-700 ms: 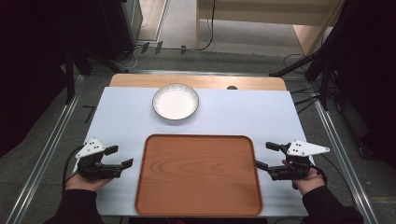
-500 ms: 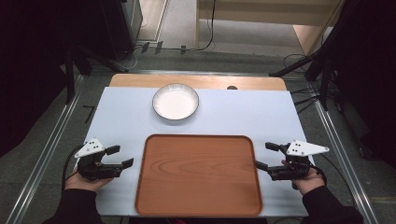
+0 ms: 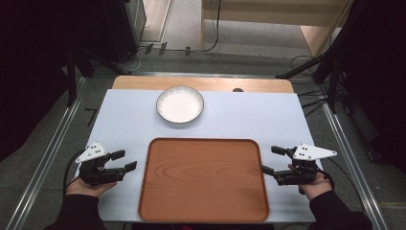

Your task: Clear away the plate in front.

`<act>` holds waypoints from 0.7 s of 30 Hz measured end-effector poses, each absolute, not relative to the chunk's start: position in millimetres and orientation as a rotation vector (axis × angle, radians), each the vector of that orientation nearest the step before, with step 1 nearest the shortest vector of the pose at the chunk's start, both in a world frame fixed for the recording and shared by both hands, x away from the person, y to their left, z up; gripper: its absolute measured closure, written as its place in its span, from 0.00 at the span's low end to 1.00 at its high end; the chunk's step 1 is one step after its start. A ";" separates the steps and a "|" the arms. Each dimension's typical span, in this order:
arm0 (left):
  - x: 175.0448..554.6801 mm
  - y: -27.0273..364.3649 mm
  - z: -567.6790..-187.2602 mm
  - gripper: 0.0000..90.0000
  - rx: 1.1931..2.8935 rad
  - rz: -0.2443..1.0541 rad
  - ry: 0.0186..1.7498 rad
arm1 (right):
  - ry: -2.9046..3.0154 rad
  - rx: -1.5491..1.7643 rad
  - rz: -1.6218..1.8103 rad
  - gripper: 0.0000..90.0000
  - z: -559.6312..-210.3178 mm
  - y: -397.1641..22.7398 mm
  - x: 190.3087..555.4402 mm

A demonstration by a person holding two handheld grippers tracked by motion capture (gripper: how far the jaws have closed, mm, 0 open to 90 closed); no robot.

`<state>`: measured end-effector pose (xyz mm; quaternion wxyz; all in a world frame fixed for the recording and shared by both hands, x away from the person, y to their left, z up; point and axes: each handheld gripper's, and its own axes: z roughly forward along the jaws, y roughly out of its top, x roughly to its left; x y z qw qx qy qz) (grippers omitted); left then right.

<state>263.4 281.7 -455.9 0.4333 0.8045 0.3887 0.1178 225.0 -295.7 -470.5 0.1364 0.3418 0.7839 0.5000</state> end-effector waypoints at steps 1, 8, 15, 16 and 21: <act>263.4 281.7 -455.9 0.27 2.004 0.293 0.968 | 2.270 0.989 1.448 0.21 -470.5 -295.7 225.0; 266.1 279.5 -456.4 0.25 2.020 0.254 0.994 | 2.273 0.999 1.443 0.21 -471.1 -294.9 225.8; 266.5 279.9 -455.9 0.26 2.012 0.247 1.000 | 2.271 1.000 1.448 0.21 -471.2 -295.4 225.5; 266.6 280.0 -455.5 0.26 2.012 0.244 1.002 | 2.272 1.001 1.449 0.20 -471.2 -295.2 225.3; 266.6 277.9 -453.4 0.31 2.004 0.281 0.993 | 2.275 1.005 1.443 0.20 -471.8 -295.0 225.5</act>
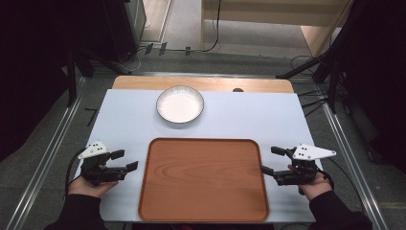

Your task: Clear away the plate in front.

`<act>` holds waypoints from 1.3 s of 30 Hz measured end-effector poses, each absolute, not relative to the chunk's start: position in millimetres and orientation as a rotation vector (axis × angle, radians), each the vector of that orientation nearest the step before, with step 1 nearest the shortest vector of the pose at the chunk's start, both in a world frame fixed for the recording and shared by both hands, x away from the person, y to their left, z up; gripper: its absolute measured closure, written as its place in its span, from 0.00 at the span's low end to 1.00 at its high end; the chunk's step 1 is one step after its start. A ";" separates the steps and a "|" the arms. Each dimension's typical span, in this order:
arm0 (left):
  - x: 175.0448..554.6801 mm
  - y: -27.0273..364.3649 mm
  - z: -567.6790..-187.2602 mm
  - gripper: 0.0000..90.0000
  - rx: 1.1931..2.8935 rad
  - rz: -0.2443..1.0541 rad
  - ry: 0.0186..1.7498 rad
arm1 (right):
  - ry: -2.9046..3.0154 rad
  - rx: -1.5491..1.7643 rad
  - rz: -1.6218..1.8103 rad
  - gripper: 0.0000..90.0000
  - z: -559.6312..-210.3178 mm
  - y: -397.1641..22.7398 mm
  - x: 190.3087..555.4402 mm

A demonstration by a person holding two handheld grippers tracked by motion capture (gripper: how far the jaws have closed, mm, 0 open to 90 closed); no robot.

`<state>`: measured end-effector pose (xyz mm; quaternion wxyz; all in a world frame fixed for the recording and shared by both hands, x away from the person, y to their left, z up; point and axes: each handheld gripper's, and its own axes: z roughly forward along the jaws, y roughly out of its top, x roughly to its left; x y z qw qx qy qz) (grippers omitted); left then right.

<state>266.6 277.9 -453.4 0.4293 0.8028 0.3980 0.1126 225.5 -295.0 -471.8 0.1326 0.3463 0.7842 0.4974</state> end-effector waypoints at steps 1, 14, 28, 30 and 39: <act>268.1 275.3 -451.2 0.31 1.986 0.284 0.996 | 2.283 1.007 1.438 0.20 -472.4 -294.6 225.8; 277.2 272.2 -452.9 0.33 1.976 0.280 1.064 | 2.281 1.010 1.440 0.20 -473.1 -293.0 225.4; 292.3 256.5 -459.1 0.36 2.030 0.292 1.063 | 2.322 0.991 1.422 0.21 -474.4 -286.7 224.2; 294.5 255.6 -459.6 0.36 2.036 0.278 1.065 | 2.324 0.987 1.422 0.21 -474.4 -286.2 224.1; 308.2 243.3 -459.6 0.36 2.056 0.261 1.060 | 2.321 0.988 1.411 0.21 -474.7 -287.2 224.2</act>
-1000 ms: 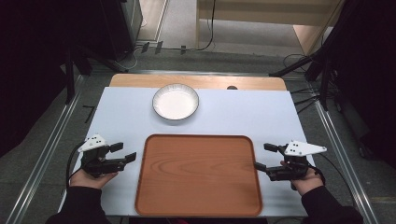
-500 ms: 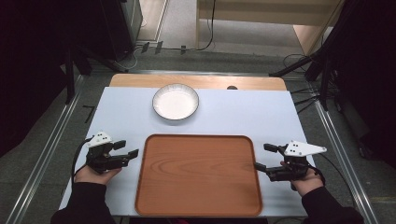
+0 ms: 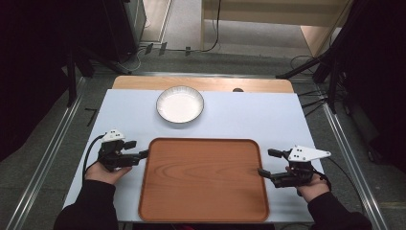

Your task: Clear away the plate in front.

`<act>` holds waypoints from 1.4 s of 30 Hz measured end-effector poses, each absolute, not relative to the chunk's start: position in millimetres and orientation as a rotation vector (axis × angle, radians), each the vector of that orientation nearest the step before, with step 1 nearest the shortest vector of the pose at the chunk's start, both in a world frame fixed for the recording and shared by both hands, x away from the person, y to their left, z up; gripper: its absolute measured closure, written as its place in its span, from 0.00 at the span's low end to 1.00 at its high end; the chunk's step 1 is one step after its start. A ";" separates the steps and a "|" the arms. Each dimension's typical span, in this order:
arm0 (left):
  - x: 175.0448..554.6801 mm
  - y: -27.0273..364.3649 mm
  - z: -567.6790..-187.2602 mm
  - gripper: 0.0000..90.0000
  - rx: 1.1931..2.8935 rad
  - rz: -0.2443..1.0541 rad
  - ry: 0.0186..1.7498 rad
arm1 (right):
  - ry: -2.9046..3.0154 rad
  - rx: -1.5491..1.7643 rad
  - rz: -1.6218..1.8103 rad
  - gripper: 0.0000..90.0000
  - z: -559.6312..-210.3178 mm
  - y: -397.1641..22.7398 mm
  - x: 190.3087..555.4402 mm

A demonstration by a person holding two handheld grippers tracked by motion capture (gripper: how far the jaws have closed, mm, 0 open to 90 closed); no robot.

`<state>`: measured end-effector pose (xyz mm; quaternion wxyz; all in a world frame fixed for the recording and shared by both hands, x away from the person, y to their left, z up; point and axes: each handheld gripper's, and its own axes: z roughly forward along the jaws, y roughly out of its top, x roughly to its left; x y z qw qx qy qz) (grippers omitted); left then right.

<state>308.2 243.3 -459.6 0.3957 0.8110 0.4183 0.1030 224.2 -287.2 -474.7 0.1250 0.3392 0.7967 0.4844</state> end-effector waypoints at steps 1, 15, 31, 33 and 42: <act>309.6 241.8 -459.4 0.36 2.059 0.258 1.057 | 2.320 0.987 1.410 0.20 -474.7 -287.3 224.3; 336.2 231.2 -457.9 0.37 2.097 0.339 1.081 | 2.318 0.996 1.409 0.20 -474.7 -289.3 223.7; 361.0 226.4 -445.1 0.36 2.026 0.199 1.137 | 2.322 0.979 1.398 0.21 -474.9 -288.4 223.0; 364.7 226.4 -440.3 0.36 2.015 0.220 1.131 | 2.330 0.973 1.394 0.21 -475.0 -288.1 222.8; 379.8 221.9 -425.7 0.33 2.017 0.279 1.135 | 2.325 0.983 1.405 0.19 -475.2 -287.9 222.7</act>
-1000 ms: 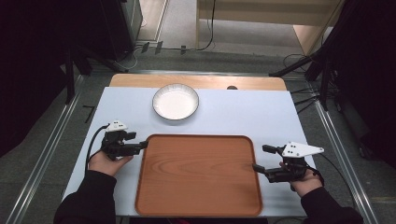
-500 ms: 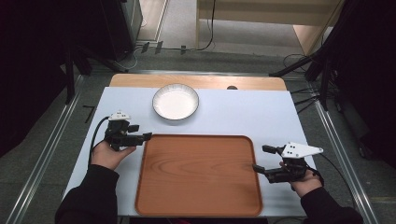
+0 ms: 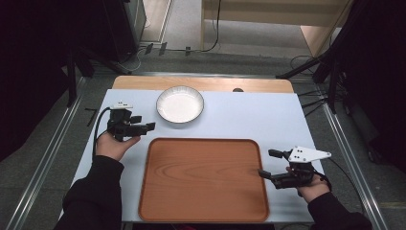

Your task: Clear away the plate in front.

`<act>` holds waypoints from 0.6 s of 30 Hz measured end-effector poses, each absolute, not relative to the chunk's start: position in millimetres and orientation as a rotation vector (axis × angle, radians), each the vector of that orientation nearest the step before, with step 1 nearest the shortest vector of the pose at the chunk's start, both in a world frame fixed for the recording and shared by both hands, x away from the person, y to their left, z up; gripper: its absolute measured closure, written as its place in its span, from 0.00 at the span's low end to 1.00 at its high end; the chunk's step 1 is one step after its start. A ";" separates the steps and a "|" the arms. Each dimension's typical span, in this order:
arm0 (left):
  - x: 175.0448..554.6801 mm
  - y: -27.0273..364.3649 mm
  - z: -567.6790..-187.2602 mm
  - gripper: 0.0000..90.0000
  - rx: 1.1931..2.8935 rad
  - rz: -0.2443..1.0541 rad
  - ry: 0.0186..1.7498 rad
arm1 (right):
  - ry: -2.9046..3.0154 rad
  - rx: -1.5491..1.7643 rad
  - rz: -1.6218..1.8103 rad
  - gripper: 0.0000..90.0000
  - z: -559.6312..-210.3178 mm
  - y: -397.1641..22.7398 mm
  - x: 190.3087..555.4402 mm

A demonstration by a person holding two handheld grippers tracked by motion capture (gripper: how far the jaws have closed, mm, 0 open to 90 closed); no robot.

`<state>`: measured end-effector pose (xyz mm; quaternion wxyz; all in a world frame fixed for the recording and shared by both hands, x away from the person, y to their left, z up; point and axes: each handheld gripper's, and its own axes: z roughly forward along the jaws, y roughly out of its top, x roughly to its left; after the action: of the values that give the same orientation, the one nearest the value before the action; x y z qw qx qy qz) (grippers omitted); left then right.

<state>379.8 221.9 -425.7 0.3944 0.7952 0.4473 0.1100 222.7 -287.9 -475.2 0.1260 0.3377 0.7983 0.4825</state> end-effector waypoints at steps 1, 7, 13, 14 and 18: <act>379.8 221.9 -425.7 0.33 2.017 0.279 1.135 | 2.325 0.983 1.405 0.19 -475.2 -287.9 222.7; 392.8 213.5 -422.0 0.33 2.042 0.281 1.137 | 2.322 0.985 1.410 0.19 -475.4 -288.1 222.1; 405.2 204.6 -425.0 0.33 2.066 0.326 1.134 | 2.324 0.980 1.417 0.19 -475.1 -287.8 221.1; 407.4 203.4 -425.6 0.33 2.064 0.326 1.144 | 2.326 0.979 1.417 0.19 -475.1 -287.7 221.0; 418.0 199.3 -429.0 0.32 2.067 0.325 1.163 | 2.329 0.984 1.417 0.19 -475.3 -288.0 220.7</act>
<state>418.0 199.3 -429.0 0.3653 0.8038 0.4522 0.1266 220.7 -288.0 -475.3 0.1212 0.3369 0.7976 0.4854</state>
